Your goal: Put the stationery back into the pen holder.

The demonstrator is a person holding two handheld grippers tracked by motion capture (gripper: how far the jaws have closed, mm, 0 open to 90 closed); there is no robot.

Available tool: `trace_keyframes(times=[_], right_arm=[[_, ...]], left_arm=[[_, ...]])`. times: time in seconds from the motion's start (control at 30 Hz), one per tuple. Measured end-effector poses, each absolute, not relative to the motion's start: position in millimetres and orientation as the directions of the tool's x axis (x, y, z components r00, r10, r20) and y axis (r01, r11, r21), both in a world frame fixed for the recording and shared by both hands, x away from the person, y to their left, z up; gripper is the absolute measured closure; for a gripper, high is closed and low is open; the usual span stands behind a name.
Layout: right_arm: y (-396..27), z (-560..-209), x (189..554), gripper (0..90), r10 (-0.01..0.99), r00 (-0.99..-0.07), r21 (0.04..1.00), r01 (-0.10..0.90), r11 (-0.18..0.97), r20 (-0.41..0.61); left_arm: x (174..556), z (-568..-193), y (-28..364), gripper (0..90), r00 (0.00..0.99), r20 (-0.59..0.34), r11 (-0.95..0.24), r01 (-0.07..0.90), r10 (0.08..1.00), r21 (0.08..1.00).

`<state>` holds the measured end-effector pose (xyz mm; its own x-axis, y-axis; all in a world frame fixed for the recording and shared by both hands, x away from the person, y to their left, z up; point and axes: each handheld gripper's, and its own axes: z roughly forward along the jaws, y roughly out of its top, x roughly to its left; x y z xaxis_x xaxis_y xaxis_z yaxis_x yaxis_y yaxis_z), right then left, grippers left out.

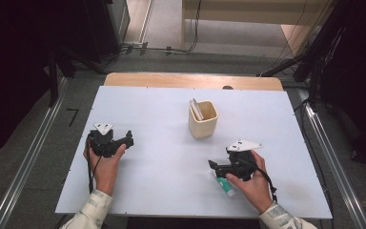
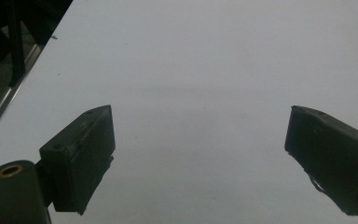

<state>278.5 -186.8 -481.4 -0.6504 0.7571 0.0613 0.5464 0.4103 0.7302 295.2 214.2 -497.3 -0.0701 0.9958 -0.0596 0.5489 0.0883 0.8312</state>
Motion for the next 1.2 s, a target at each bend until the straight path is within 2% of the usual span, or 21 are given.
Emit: trace_keyframes(times=[0.57, 1.2], right_arm=[[-188.6, -493.8, 268.4, 15.5, 0.755, -0.653, 0.698, 0.566, 0.438, 0.056], [-183.1, -507.6, 257.6, 21.5, 0.750, -0.661, 0.671, 0.547, 0.501, -0.020]], left_arm=[[295.1, -497.3, 213.2, 9.4, -0.066, -0.056, 0.083, 0.553, 0.996, 0.829], [295.1, -497.5, 213.5, 9.4, -0.064, -0.057, 0.083, 0.554, 0.996, 0.828]])
